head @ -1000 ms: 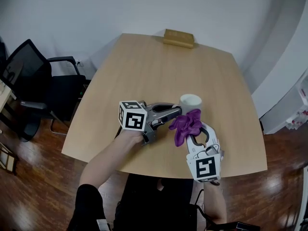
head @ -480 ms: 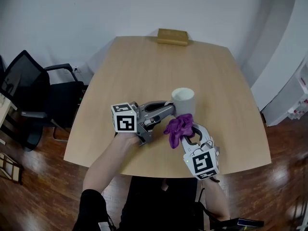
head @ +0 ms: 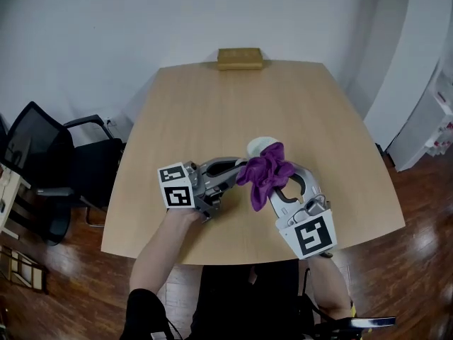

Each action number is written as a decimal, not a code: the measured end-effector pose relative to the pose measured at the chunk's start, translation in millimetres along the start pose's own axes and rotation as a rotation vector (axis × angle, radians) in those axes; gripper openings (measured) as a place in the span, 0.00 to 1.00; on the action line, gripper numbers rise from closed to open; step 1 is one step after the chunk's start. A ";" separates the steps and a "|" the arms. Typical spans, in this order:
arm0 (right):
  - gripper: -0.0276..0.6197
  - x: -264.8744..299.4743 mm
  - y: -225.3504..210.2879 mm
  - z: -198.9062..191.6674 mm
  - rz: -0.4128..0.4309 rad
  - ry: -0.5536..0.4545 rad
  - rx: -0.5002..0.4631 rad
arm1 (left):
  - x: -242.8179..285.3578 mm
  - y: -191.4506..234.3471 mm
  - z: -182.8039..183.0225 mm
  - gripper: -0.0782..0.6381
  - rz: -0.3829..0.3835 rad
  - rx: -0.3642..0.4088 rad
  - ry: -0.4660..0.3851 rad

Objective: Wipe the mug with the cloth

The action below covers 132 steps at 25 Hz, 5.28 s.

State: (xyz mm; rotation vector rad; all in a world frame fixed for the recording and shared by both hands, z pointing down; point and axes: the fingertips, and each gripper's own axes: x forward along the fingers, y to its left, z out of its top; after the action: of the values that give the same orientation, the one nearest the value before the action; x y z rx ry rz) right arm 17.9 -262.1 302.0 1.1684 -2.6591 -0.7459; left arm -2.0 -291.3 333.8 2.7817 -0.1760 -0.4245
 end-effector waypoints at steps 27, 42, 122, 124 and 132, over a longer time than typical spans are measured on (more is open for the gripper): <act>0.17 -28.3 11.4 -69.7 0.013 0.119 0.204 | -15.2 -11.8 27.4 0.20 -0.069 0.132 -0.080; 0.17 -27.7 14.6 -6.5 0.056 -0.123 0.203 | -17.8 -30.3 29.6 0.20 -0.168 0.179 -0.121; 0.17 -89.7 -17.4 46.5 0.448 -0.569 0.708 | -40.1 -132.3 -0.8 0.19 -0.643 0.469 -0.041; 0.17 -83.8 -14.4 25.9 0.447 -0.535 0.781 | -39.2 -135.5 -5.5 0.19 -0.649 0.495 -0.011; 0.17 -73.2 -5.0 -62.4 0.351 -0.171 0.829 | -29.3 -155.1 -45.3 0.20 -0.687 0.645 0.198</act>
State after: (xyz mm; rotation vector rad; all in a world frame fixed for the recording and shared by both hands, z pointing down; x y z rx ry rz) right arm 91.4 -236.0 358.5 0.7051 -3.2909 0.3797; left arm -4.6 -127.2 331.3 3.4353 0.8562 -0.2638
